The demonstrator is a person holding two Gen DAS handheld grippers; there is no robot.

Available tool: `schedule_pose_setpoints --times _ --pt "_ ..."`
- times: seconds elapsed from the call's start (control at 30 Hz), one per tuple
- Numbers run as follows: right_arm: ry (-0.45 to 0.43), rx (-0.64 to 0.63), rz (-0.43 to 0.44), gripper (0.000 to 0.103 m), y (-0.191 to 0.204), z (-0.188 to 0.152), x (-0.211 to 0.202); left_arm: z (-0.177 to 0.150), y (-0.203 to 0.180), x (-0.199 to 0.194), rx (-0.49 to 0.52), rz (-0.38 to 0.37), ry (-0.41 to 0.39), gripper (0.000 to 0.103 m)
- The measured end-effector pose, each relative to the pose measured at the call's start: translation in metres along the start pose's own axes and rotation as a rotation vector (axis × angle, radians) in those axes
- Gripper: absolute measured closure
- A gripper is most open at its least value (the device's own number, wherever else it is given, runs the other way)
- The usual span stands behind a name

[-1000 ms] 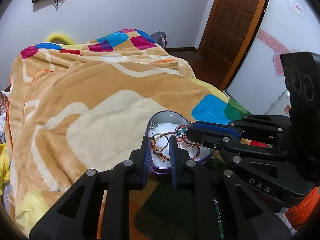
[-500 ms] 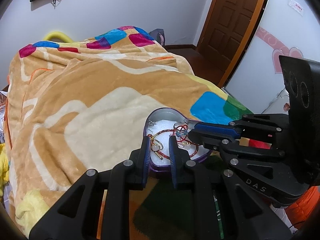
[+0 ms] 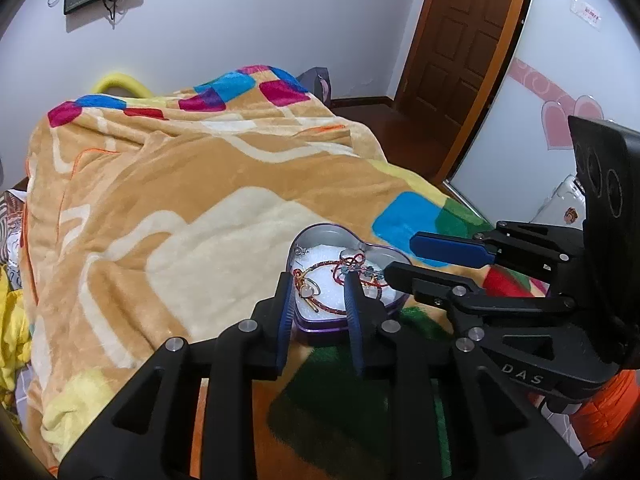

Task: Organize jewelry
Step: 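Drop the gold ring into the tin with the left tool while the right tool releases the bracelet, then grasp a small silver ring with the left tool while the right tool grasps a stone ring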

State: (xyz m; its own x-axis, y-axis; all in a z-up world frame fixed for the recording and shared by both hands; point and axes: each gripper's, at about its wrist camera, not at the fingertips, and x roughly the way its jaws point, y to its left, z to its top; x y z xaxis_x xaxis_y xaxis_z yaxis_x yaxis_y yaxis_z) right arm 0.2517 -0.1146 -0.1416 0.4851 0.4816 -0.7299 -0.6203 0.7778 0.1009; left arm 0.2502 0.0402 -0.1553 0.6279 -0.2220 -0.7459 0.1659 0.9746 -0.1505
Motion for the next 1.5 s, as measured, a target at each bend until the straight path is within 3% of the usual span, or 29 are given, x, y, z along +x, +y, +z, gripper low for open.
schedule_pose_setpoints --times 0.27,0.67,1.0,1.33,1.5 --pt "-0.035 0.003 -0.021 0.075 0.004 -0.005 -0.026 -0.008 -0.008 -0.029 0.017 0.028 -0.031 0.067" --pt "-0.03 0.027 -0.018 0.075 0.012 -0.029 -0.047 -0.041 -0.016 -0.051 0.017 0.052 0.007 0.066" --pt "0.056 0.066 0.016 0.075 0.021 -0.061 -0.028 -0.068 -0.022 -0.042 0.015 0.05 0.06 0.066" --pt "0.12 0.082 0.059 0.076 0.029 -0.069 0.004 -0.08 -0.009 -0.031 -0.023 0.048 0.09 0.066" --pt "0.115 0.075 0.066 0.091 0.029 -0.07 0.006 -0.08 -0.011 -0.028 -0.023 0.035 0.088 0.066"
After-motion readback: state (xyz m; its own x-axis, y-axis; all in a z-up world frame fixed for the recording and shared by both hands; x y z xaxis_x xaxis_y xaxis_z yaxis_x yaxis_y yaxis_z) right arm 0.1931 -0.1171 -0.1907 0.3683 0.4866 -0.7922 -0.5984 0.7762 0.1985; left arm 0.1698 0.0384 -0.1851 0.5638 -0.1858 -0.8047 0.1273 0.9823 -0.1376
